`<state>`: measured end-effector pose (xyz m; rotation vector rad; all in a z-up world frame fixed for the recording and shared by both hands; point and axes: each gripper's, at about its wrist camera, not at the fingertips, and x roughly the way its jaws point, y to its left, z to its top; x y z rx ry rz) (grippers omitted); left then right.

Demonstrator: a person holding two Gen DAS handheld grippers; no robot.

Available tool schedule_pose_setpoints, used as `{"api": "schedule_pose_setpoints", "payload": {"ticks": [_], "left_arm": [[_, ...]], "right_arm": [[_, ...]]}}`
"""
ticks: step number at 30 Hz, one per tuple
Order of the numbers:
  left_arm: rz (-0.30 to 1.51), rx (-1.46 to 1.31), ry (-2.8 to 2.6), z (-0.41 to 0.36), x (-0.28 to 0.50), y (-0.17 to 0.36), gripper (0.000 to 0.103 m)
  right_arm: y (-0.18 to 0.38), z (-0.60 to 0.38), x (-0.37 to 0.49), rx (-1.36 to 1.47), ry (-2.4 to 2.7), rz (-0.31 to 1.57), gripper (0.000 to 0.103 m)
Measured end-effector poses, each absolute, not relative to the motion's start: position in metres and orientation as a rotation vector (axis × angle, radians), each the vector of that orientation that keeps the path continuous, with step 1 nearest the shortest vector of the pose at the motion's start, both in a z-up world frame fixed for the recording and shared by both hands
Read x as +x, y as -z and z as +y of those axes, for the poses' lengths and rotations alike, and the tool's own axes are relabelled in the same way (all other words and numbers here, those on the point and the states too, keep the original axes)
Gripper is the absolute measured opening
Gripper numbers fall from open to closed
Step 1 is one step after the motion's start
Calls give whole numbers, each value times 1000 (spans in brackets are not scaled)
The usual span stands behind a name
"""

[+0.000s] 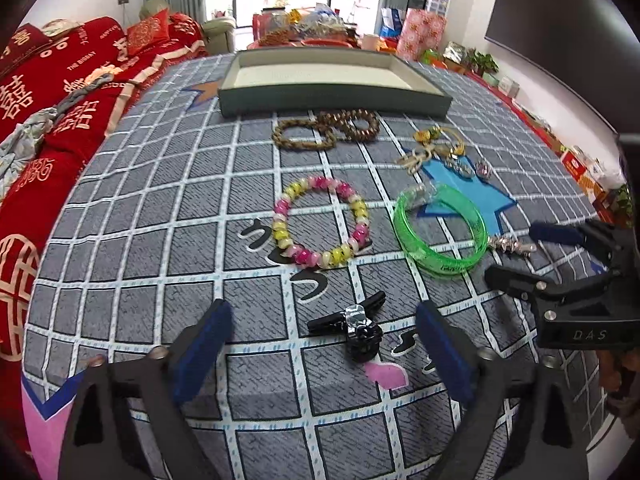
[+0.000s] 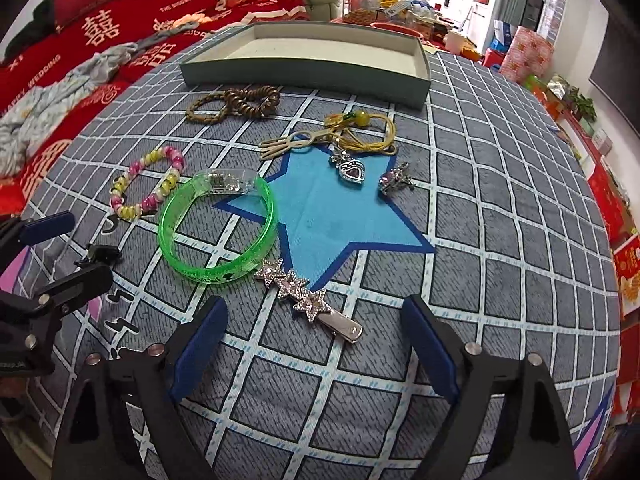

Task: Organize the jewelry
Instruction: 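Grasp the black claw clip with the left tool while the right grasps the silver star clip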

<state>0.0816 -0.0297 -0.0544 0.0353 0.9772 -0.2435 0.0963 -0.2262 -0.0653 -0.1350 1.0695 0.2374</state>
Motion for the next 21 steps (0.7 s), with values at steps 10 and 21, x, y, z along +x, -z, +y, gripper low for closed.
{"api": "schedule_pose_setpoints", "payload": {"ticks": [10, 21], "left_arm": [[962, 93, 311, -37, 81, 53, 41], [972, -40, 373, -16, 86, 32, 37]], "right_arm": [[56, -208, 92, -176, -313, 1105, 26], [38, -231, 88, -15, -287, 1099, 10]]}}
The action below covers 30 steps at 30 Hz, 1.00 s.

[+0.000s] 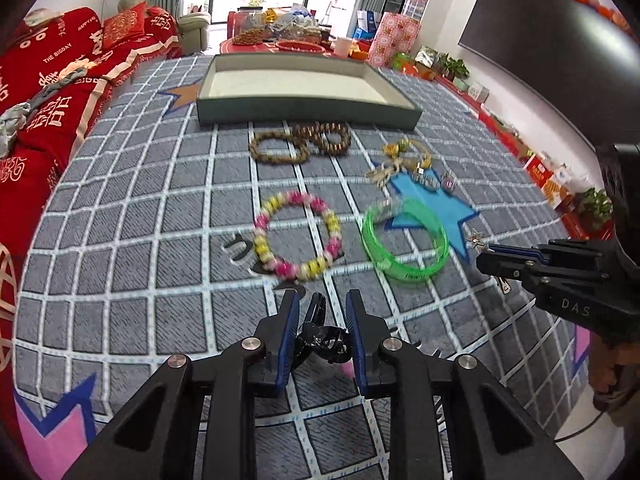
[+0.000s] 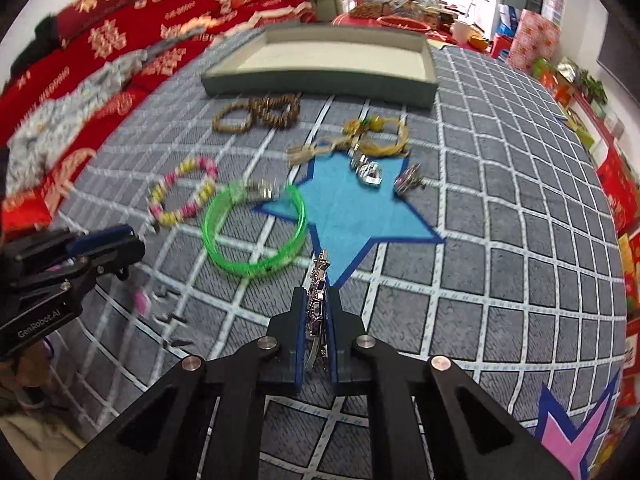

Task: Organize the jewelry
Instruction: 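Grasp the black claw clip with the left tool while the right grasps the silver star clip, then carry both clips into the tray box and open both tools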

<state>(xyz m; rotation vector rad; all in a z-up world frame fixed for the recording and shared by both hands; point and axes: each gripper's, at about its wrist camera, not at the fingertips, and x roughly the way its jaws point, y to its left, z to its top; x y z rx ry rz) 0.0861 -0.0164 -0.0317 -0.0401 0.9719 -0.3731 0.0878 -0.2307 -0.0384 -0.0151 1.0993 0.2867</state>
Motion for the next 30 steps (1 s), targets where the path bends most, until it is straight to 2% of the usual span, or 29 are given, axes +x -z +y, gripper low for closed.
{"api": "schedule_pose_setpoints", "payload": {"ticks": [9, 18, 24, 30], "left_arm": [[885, -52, 403, -10, 121, -23, 37], [819, -72, 375, -9, 205, -71, 37], [815, -54, 330, -15, 274, -74, 37], [846, -27, 278, -29, 347, -44, 37]], "right_arm": [[-17, -253, 125, 167, -298, 987, 10], [-59, -257, 204, 229, -301, 938, 10], [-66, -258, 278, 274, -284, 957, 10], [-40, -248, 341, 285, -257, 991, 10]]}}
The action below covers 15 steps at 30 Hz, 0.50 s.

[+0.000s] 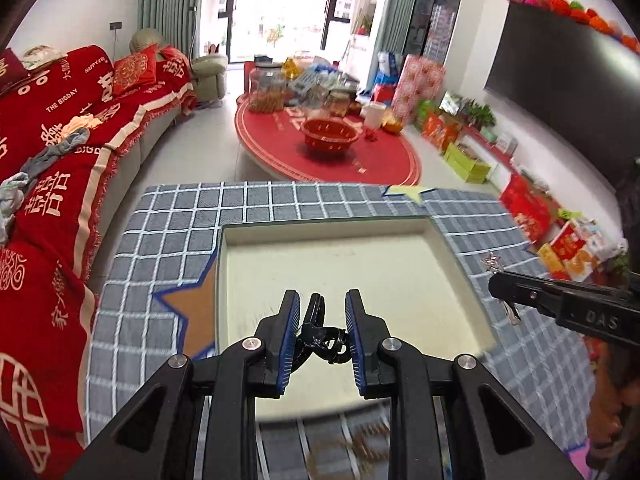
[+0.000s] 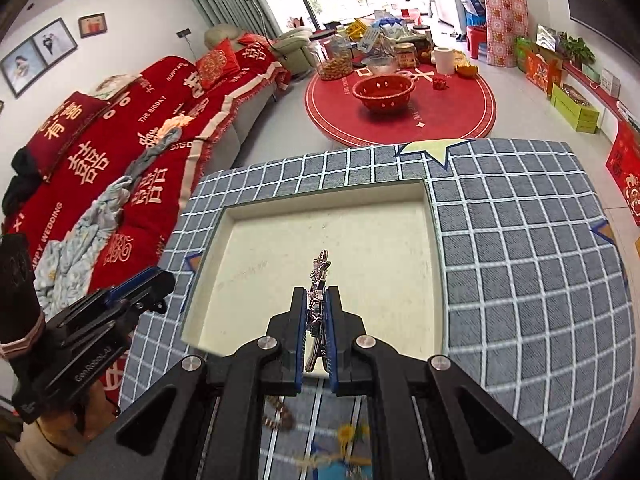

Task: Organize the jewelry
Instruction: 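Carry both clips into the tray box and open both tools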

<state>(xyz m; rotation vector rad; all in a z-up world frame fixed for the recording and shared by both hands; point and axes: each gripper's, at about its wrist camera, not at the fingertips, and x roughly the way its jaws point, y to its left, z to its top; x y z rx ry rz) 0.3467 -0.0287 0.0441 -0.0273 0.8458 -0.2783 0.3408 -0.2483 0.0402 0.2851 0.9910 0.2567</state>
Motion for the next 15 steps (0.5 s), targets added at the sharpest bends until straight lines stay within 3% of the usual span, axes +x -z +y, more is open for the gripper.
{"api": "schedule_pose_setpoints", "payload": {"ticks": [15], "left_arm": [[980, 48, 198, -45, 414, 45, 37]], "right_arm": [[66, -246, 411, 285, -160, 1127, 9]]}}
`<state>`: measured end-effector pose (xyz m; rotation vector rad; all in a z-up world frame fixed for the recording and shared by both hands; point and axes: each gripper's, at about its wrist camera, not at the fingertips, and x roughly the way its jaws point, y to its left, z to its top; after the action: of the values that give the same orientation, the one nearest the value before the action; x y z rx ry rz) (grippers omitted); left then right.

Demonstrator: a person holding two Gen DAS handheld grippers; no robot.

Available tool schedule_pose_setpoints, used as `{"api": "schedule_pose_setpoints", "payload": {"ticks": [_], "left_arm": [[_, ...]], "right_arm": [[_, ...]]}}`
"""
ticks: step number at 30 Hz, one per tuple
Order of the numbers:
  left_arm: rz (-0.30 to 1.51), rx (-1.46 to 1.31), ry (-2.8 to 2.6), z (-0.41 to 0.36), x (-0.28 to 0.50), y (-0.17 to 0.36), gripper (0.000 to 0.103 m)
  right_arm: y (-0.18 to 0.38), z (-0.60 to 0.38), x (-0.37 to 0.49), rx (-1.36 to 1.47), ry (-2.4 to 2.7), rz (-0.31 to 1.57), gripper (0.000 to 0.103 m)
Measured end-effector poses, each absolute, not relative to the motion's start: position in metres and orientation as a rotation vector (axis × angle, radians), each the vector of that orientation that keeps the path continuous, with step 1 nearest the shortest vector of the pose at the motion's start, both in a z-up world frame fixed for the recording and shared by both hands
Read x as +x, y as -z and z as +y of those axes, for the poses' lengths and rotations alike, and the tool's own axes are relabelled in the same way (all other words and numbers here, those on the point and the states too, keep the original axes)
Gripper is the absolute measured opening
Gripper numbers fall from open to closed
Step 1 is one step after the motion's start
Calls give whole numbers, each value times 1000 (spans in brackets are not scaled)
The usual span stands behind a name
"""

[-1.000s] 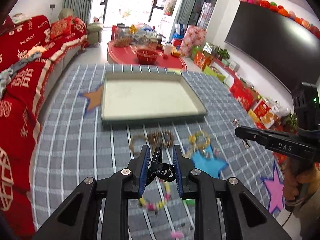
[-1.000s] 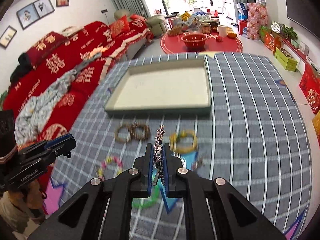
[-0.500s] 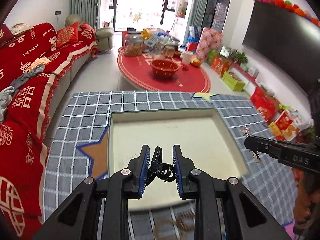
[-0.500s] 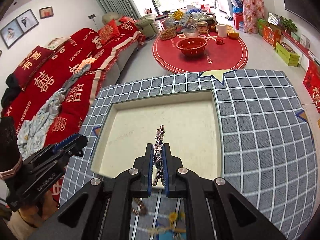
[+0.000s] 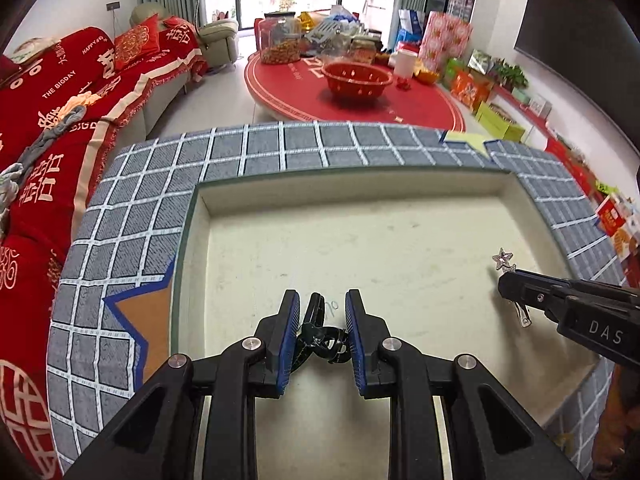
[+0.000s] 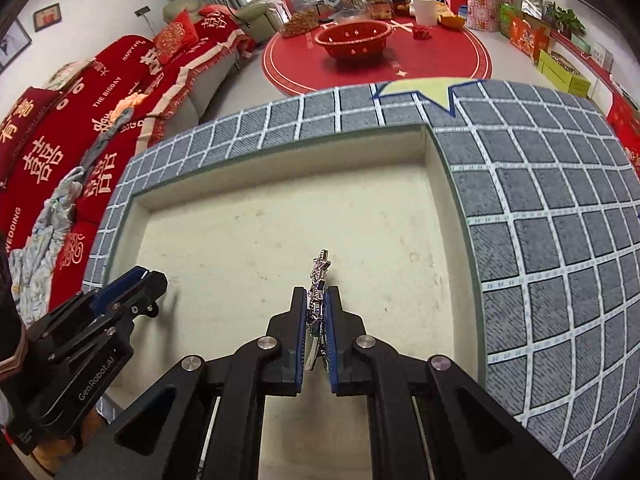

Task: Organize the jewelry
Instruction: 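Carry both clips into the tray box and open both tools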

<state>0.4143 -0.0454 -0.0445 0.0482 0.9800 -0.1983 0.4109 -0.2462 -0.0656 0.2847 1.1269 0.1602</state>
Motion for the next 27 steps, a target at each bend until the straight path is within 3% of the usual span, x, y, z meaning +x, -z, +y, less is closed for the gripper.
{"api": "schedule_pose_setpoints", "payload": {"ticks": [10, 12, 14, 15, 21, 22, 23, 27], "left_arm": [[998, 100, 134, -51, 416, 51, 38], [997, 88, 128, -49, 415, 49, 38], [988, 83, 126, -49, 413, 46, 38], [983, 80, 127, -48, 412, 44, 38], [934, 56, 145, -44, 401, 21, 39], [929, 53, 148, -44, 399, 18, 63], [919, 49, 147, -43, 395, 13, 103], [843, 49, 134, -39, 373, -10, 103]], "right_arm": [[67, -244, 407, 277, -150, 1120, 11], [67, -244, 405, 292, -155, 1125, 20], [64, -244, 404, 303, -155, 1118, 46], [61, -245, 403, 304, -156, 1109, 51], [39, -251, 392, 379, -180, 1067, 53], [34, -252, 389, 390, -184, 1059, 55], [30, -251, 387, 397, -185, 1054, 59], [11, -255, 367, 429, -198, 1021, 65]]}}
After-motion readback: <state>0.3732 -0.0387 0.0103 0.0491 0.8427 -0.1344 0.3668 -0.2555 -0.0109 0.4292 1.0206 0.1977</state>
